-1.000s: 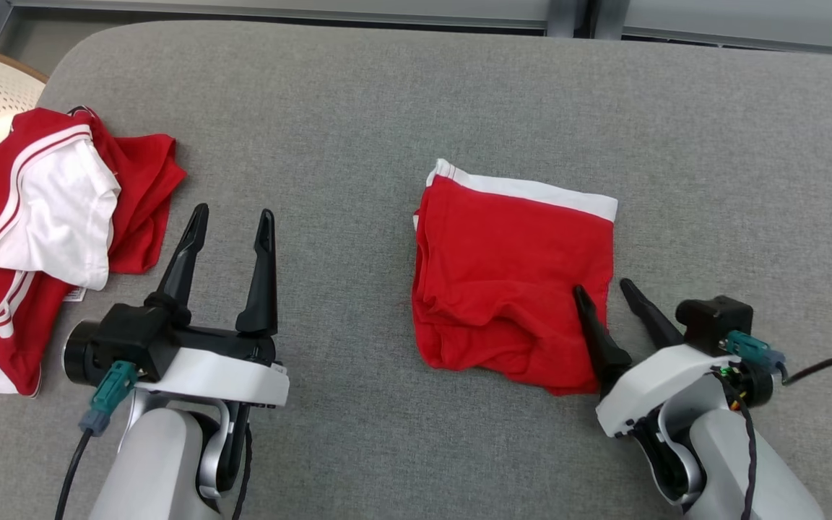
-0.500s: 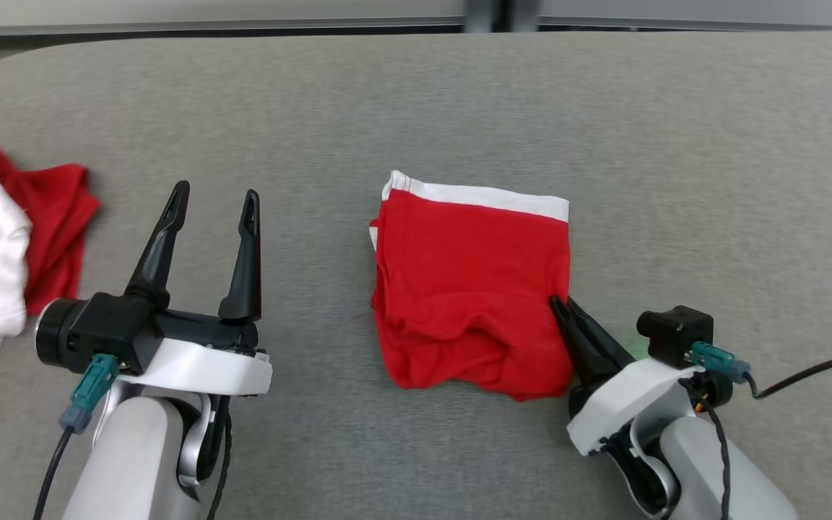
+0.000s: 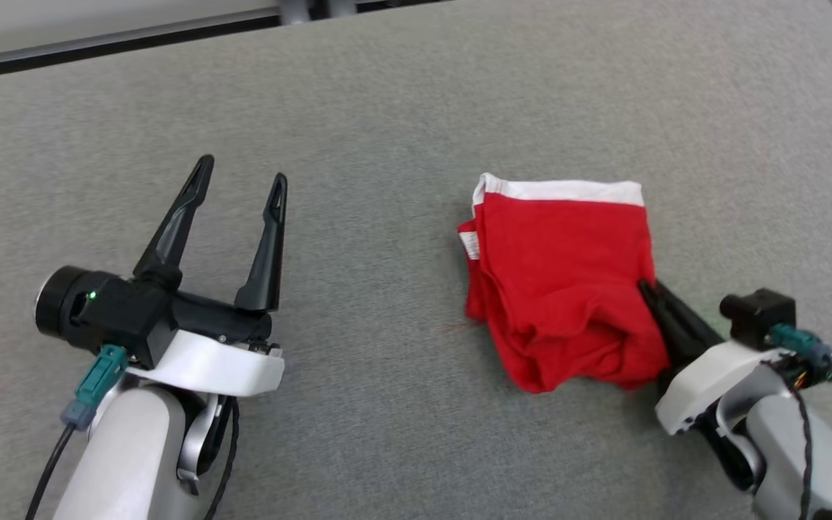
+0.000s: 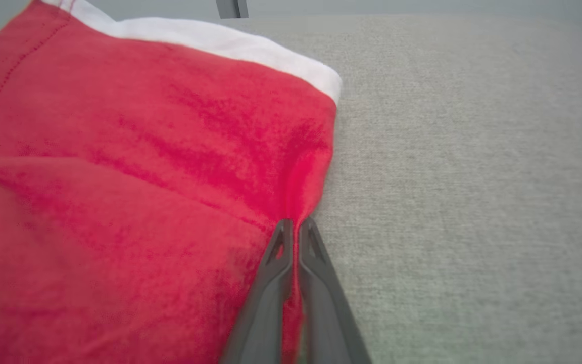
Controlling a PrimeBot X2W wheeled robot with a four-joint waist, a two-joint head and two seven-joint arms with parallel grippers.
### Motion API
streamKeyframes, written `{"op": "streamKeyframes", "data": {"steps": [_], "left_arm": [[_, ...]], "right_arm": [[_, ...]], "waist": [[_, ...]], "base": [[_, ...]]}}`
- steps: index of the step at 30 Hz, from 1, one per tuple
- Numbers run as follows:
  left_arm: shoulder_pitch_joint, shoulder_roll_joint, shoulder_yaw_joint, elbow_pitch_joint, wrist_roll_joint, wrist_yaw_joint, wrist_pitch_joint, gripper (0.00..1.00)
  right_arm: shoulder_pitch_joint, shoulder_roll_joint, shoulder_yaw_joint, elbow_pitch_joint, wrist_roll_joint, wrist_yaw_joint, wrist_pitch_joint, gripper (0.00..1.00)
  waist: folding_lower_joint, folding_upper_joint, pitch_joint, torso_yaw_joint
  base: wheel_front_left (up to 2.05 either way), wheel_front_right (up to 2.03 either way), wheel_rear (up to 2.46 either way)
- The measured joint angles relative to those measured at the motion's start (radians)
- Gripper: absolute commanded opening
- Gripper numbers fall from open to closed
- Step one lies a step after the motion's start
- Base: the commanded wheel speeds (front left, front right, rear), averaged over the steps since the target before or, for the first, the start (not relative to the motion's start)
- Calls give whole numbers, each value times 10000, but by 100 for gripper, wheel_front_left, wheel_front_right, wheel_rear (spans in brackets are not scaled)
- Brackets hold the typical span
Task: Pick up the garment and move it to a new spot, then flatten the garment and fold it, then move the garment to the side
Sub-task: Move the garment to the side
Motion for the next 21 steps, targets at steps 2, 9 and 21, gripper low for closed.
{"op": "streamKeyframes", "data": {"steps": [2, 9, 21], "left_arm": [[-158, 33, -94, -234, 31, -23, 104, 100], [-756, 163, -546, -991, 280, -268, 525, 100], [-2033, 291, -1154, -1998, 612, -529, 936, 100]], "right_arm": [[-320, -288, 132, 27, -4, -19, -4, 0], [-2101, -1524, 284, 485, 12, -27, -184, 0], [-4003, -3720, -1118, 2625, 769, -29, -401, 0]], "waist": [[0, 1, 191, -215], [0, 0, 1085, -605], [0, 0, 2914, -315]], "base": [[0, 0, 0], [0, 0, 0], [0, 0, 0]]}}
